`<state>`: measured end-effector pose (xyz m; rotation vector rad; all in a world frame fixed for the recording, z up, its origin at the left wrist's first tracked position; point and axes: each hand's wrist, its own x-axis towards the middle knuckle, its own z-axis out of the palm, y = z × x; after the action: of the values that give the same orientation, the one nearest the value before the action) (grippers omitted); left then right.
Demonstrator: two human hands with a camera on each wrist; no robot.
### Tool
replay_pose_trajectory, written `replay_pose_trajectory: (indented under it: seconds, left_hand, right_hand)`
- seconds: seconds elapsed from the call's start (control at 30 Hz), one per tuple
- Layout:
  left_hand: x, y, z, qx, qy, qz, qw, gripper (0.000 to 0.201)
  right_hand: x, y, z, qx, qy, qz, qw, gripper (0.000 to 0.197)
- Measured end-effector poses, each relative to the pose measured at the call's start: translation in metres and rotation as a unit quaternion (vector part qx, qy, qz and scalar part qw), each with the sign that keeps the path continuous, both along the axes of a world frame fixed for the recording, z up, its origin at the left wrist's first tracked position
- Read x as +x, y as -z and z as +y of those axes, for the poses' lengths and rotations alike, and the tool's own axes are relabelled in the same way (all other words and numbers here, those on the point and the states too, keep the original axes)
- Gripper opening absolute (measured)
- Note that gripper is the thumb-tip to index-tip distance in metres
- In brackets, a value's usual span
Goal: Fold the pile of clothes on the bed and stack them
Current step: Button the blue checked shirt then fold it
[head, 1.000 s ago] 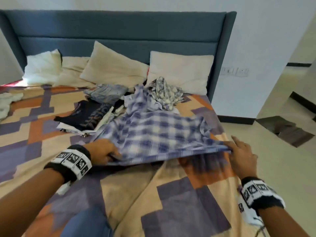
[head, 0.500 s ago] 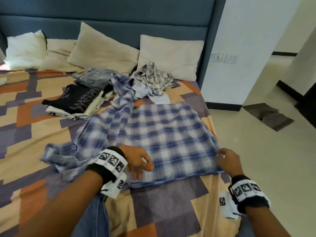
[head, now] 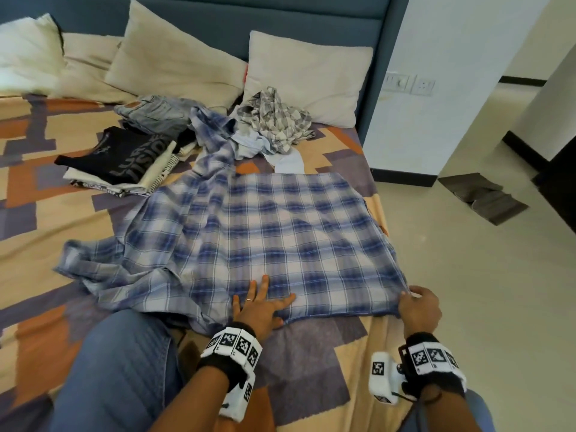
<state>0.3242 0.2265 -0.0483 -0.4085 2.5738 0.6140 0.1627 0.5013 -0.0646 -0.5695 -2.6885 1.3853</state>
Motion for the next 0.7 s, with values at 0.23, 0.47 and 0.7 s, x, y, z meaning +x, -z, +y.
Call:
replay_pose_trajectory:
  seconds: [0.23, 0.47, 0.7]
  left_hand:
    - [-0.035, -0.033, -0.05, 0.227, -0.121, 0.129, 0.958, 0.013]
    - [-0.094, -0.075, -0.191, 0.113, -0.379, 0.321, 0.861, 0.017]
    - [-0.163, -0.024, -0.344, 0.041, -0.401, 0.28, 0.871, 0.04]
  right_hand:
    - [-0.023, -0.032, -0.025, 0.148, -0.033, 0.023, 0.988, 0.038]
    - [-0.111, -0.05, -0.112, 0.096, -0.265, 0.092, 0.955, 0.027]
    - [-0.238, -0.033, -0.181, 0.104, -0.299, 0.052, 0.947, 0.037]
